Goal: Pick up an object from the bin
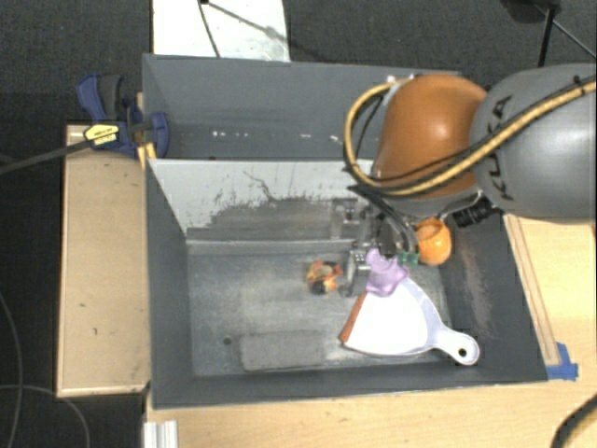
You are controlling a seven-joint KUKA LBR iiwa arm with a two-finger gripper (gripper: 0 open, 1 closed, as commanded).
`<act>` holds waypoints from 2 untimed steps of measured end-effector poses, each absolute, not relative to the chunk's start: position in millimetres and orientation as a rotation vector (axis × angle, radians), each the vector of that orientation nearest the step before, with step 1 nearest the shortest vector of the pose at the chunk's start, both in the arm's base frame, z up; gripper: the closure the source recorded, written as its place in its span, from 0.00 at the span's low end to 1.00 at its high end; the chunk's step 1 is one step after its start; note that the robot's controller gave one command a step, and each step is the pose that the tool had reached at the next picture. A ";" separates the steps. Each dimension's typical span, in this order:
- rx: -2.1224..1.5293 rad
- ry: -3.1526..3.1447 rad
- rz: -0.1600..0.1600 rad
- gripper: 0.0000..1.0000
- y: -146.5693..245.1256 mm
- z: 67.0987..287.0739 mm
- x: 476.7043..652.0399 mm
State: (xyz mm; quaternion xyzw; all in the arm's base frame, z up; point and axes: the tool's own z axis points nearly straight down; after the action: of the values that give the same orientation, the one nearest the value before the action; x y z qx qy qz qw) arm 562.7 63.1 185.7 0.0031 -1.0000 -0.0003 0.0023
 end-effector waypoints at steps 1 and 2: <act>0.007 -3.145 -0.002 0.00 62.7 190.6 564.1; -0.259 -3.136 -0.002 0.00 53.3 143.6 566.9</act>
Offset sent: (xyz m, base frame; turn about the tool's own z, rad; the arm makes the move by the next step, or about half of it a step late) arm 0.0062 -0.0236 -0.1157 0.4156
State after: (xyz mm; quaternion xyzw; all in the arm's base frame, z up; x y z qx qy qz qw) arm 566.9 53.3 143.6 -0.0824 -0.9966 -0.0007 -0.0024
